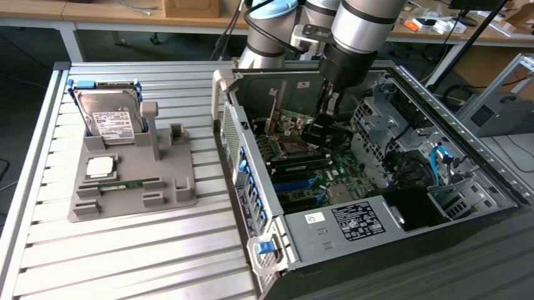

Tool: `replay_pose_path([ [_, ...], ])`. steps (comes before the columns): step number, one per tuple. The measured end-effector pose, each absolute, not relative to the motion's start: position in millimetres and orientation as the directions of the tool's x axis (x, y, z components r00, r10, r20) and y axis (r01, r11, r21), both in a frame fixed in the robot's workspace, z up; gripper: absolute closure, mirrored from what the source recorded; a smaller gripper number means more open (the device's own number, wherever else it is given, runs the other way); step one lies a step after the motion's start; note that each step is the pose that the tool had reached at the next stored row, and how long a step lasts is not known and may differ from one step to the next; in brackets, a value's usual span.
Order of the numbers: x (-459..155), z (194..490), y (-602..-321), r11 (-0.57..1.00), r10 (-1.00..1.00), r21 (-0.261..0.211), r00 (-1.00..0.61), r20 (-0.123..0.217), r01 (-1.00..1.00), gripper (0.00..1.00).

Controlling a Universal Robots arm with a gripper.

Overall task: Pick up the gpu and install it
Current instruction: 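Insert the gpu into the slot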

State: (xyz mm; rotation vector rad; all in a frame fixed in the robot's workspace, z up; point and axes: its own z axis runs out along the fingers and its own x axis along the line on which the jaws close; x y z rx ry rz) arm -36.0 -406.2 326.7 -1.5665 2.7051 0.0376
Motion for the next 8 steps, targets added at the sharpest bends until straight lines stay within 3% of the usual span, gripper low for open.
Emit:
replay_pose_path([
  [8,-36.0,326.8,-406.2,0.474,-0.880,0.013,-0.474,-0.025,-0.880,0.73],
])
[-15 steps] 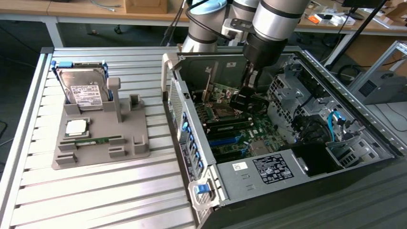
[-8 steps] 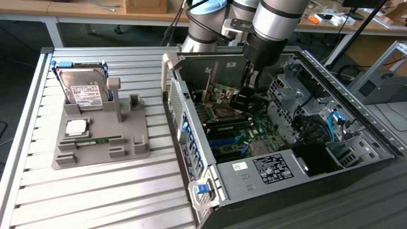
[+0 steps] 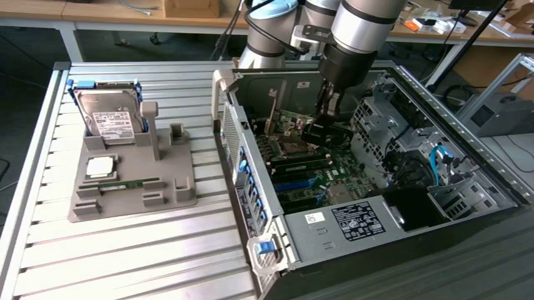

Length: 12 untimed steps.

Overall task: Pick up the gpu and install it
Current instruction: 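Insert the gpu into the slot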

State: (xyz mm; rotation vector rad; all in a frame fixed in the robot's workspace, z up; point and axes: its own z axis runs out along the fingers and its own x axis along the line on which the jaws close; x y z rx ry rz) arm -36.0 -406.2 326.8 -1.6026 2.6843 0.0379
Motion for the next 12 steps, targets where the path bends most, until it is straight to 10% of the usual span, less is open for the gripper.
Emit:
replay_pose_path([
  [12,-36.0,326.7,-406.2,0.446,-0.895,0.013,-0.446,-0.025,-0.895,0.73],
])
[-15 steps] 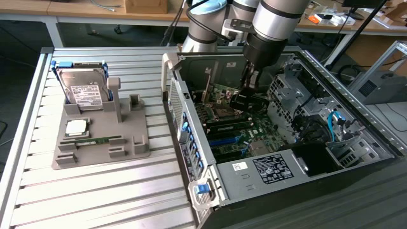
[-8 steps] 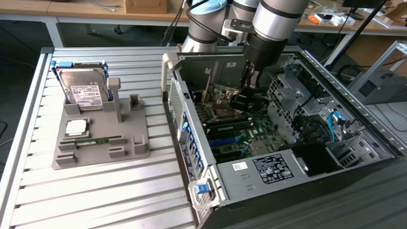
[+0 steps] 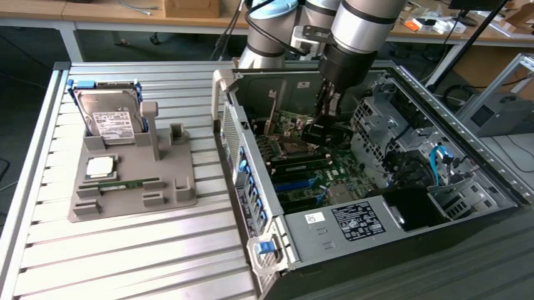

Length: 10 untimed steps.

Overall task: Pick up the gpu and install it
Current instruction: 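Insert the gpu into the slot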

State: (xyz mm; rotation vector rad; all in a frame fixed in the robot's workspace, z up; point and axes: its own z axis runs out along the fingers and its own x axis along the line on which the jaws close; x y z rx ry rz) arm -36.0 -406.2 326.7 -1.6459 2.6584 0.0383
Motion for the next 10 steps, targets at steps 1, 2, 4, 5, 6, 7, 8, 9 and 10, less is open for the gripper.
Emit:
replay_pose_path([
  [1,-36.0,326.7,-406.2,0.443,-0.896,0.013,-0.443,-0.025,-0.896,0.73],
  [2,-36.0,326.7,-406.2,0.441,-0.897,0.013,-0.441,-0.025,-0.898,0.73],
  [4,-36.0,326.7,-406.2,0.436,-0.900,0.013,-0.436,-0.025,-0.900,0.73],
  [5,-36.0,326.8,-406.2,0.433,-0.901,0.013,-0.434,-0.025,-0.901,0.73],
  [6,-36.0,326.7,-406.2,0.431,-0.902,0.013,-0.431,-0.025,-0.902,0.73],
  [7,-36.0,326.7,-406.2,0.429,-0.903,0.013,-0.429,-0.025,-0.903,0.73],
  [8,-36.0,326.8,-406.2,0.426,-0.904,0.013,-0.426,-0.025,-0.905,0.73],
  [9,-36.0,326.7,-406.2,0.423,-0.905,0.013,-0.424,-0.025,-0.906,0.73],
  [10,-36.0,326.7,-406.2,0.420,-0.907,0.013,-0.421,-0.025,-0.907,0.73],
])
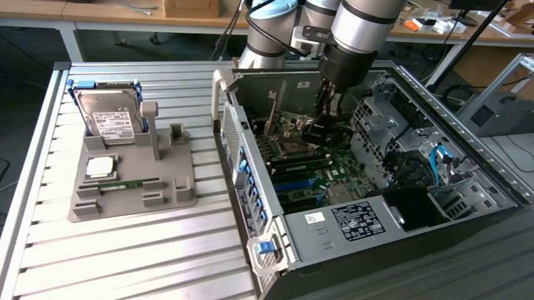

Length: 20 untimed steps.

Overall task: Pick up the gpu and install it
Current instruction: 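Insert the gpu into the slot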

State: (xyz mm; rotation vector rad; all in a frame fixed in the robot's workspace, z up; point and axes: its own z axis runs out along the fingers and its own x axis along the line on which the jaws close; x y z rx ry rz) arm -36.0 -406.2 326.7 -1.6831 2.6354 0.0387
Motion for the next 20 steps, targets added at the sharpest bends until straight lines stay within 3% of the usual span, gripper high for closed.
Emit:
replay_pose_path([
  [20,-36.0,326.8,-406.2,0.368,-0.929,0.013,-0.368,-0.025,-0.930,0.73],
])
